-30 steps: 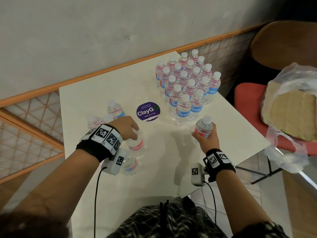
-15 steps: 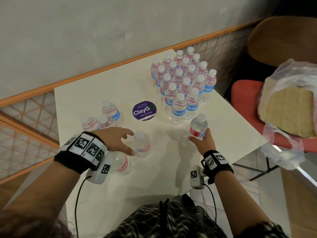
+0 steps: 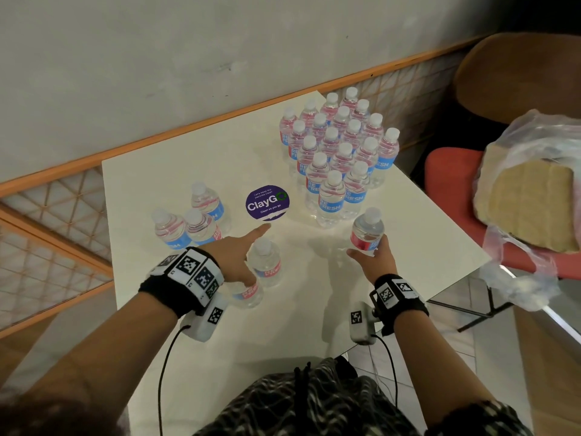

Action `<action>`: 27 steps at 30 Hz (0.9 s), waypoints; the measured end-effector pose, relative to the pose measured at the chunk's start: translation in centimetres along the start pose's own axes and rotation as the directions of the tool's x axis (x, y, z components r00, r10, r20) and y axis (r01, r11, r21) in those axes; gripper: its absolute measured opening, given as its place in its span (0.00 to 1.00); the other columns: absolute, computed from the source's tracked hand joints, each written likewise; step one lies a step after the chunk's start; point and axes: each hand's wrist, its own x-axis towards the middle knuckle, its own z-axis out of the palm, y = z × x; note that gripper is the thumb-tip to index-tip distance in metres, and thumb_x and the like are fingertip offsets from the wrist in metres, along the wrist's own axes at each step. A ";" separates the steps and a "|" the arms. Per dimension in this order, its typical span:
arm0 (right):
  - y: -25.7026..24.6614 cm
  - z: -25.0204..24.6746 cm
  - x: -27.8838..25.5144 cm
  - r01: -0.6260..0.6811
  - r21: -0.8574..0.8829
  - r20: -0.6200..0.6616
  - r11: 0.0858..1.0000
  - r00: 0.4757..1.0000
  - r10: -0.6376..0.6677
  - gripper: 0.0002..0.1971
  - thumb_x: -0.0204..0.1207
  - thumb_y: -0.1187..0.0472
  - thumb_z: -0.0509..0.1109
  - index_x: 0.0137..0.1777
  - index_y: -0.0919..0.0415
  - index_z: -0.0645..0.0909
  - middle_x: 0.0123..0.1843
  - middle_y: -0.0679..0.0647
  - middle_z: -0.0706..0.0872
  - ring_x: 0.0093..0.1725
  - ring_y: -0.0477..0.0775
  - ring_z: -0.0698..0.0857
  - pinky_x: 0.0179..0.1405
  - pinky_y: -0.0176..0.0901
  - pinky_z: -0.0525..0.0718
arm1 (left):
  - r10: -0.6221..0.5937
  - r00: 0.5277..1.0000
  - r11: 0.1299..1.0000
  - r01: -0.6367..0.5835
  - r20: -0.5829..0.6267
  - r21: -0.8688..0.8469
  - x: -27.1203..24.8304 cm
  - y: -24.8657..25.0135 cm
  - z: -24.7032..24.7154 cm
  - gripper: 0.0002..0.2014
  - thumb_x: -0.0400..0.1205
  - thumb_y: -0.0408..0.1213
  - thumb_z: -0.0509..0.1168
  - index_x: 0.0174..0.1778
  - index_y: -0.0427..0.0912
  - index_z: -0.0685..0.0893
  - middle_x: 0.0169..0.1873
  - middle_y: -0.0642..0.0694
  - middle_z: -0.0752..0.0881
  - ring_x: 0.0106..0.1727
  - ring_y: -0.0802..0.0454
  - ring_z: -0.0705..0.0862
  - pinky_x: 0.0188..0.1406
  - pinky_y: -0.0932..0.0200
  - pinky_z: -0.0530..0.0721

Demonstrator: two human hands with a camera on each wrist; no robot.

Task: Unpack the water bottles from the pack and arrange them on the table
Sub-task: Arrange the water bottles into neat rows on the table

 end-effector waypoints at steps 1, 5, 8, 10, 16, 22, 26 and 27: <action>0.0 -0.1 0.0 0.003 -0.005 0.003 1.000 1.000 -0.003 0.32 0.69 0.63 0.78 0.71 0.59 0.69 0.66 0.56 0.81 0.54 0.50 0.77 0.54 0.40 0.72 | 0.007 1.000 1.000 -0.007 -0.015 0.002 0.4 0.3 0.3 0.54 0.72 0.37 0.71 0.79 0.68 0.35 0.60 0.40 0.84 0.29 0.54 0.78 0.25 0.64 0.78; -0.1 -0.2 0.1 0.011 -0.008 0.011 1.000 1.000 -0.011 0.32 0.69 0.64 0.77 0.72 0.60 0.69 0.67 0.57 0.81 0.55 0.49 0.76 0.55 0.39 0.71 | 0.018 0.995 1.000 -0.019 -0.094 -0.003 1.4 1.2 1.3 0.46 0.76 0.50 0.69 0.80 0.67 0.41 0.62 0.41 0.83 0.35 0.49 0.83 0.27 0.62 0.77; 0.1 -0.2 0.3 0.014 -0.008 0.013 1.000 1.000 -0.014 0.32 0.69 0.63 0.78 0.72 0.59 0.69 0.67 0.56 0.80 0.56 0.50 0.77 0.55 0.39 0.71 | 0.021 0.983 0.998 -0.030 -0.181 -0.047 2.2 1.7 1.5 0.33 0.78 0.62 0.61 0.77 0.67 0.54 0.61 0.43 0.82 0.46 0.43 0.83 0.32 0.58 0.76; 0.4 -0.1 0.5 0.018 -0.011 0.011 1.000 1.000 -0.018 0.33 0.69 0.63 0.78 0.72 0.59 0.69 0.67 0.56 0.81 0.59 0.53 0.79 0.55 0.39 0.72 | 0.058 0.976 0.997 -0.067 -0.210 -0.035 2.9 2.0 1.5 0.25 0.81 0.61 0.58 0.73 0.65 0.59 0.57 0.42 0.84 0.48 0.43 0.82 0.39 0.55 0.78; 1.1 0.0 0.9 0.016 -0.021 0.011 1.000 1.000 -0.016 0.33 0.69 0.61 0.78 0.72 0.57 0.69 0.67 0.55 0.81 0.63 0.56 0.80 0.55 0.39 0.72 | 0.196 0.960 0.981 -0.191 -0.202 0.042 5.4 5.3 0.9 0.25 0.79 0.62 0.57 0.71 0.66 0.60 0.53 0.44 0.85 0.51 0.41 0.84 0.58 0.45 0.82; 1.8 -0.9 1.5 0.010 -0.052 0.023 0.999 1.000 -0.009 0.33 0.70 0.61 0.78 0.73 0.55 0.68 0.66 0.55 0.82 0.65 0.58 0.80 0.55 0.40 0.72 | 0.285 0.936 0.954 -0.256 -0.205 0.157 7.5 11.0 0.5 0.27 0.83 0.56 0.58 0.77 0.59 0.60 0.55 0.37 0.85 0.55 0.37 0.83 0.49 0.54 0.76; 2.2 -2.2 2.8 0.002 -0.054 0.012 0.999 1.000 -0.001 0.33 0.70 0.60 0.78 0.73 0.54 0.68 0.65 0.54 0.82 0.64 0.58 0.81 0.54 0.41 0.73 | 0.330 0.921 0.939 -0.298 -0.209 0.171 8.8 13.2 0.6 0.25 0.83 0.55 0.59 0.75 0.59 0.63 0.65 0.42 0.80 0.61 0.38 0.81 0.52 0.53 0.75; 2.3 -2.6 3.2 0.002 -0.055 0.006 0.999 1.000 -0.001 0.33 0.70 0.60 0.78 0.73 0.54 0.68 0.65 0.54 0.82 0.63 0.58 0.81 0.54 0.41 0.74 | 0.335 0.919 0.938 -0.304 -0.207 0.169 9.1 13.6 0.5 0.25 0.83 0.55 0.58 0.75 0.59 0.62 0.67 0.43 0.79 0.62 0.39 0.80 0.56 0.51 0.77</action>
